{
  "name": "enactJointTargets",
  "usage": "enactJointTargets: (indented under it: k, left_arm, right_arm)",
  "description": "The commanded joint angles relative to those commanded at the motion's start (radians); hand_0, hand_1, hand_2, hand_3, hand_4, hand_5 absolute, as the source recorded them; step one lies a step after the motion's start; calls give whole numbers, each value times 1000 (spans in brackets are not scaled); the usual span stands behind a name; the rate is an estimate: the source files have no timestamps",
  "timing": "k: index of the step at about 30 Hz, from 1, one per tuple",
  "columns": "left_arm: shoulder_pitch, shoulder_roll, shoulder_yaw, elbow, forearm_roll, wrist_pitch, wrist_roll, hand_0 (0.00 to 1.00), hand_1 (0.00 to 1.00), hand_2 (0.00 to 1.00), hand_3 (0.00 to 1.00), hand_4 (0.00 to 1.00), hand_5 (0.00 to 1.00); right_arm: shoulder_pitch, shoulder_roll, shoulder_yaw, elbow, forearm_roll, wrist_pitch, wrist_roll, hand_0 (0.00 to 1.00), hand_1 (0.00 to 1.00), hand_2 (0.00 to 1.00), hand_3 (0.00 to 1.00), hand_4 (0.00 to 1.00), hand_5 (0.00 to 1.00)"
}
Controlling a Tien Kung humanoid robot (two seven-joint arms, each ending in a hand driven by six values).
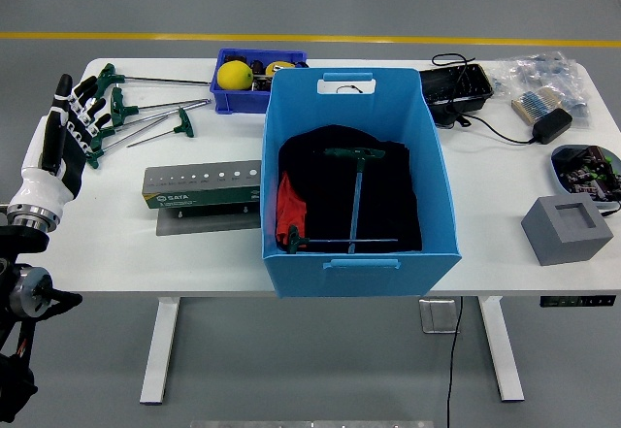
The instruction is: Lift tool from toolbox,place it in box,lift tool from toolbox,place it in box
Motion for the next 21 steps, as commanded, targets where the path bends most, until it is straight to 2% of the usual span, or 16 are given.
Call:
enactJointTargets:
  k: [21]
  left_arm:
    - [-1, 2, -3, 5, 2, -4, 3, 898, 952, 994, 890, 938, 998]
  right_arm:
    - [-1, 6, 0, 0, -15, 0, 0, 738, 747, 791, 674, 893, 785]
